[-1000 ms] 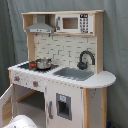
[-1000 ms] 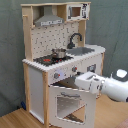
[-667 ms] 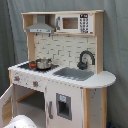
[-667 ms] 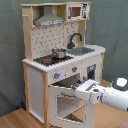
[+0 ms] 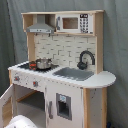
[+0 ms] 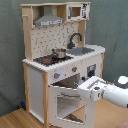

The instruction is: Play with the kitchen

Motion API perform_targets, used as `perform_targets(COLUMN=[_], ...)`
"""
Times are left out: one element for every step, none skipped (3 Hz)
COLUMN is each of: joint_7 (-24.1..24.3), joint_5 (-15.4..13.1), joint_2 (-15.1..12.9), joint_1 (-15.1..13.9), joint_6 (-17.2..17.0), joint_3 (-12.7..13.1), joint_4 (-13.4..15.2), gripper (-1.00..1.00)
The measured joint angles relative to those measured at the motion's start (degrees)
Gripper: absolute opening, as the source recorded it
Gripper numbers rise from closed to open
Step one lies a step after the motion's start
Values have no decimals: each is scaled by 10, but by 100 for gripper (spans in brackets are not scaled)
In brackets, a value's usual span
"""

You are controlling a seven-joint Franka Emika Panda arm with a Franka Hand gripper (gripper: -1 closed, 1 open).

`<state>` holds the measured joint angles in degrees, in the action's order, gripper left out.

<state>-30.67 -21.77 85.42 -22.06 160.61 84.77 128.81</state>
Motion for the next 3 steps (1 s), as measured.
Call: perform_targets(joint_7=[51, 107, 175], joint_5=[0, 0, 0], joint_2=[0, 0, 0], joint_1=[20, 29, 34], joint_6=[-3, -7, -7], joint_3=[29, 50, 61], joint_4=[22, 23, 20], gripper=[100, 100, 100])
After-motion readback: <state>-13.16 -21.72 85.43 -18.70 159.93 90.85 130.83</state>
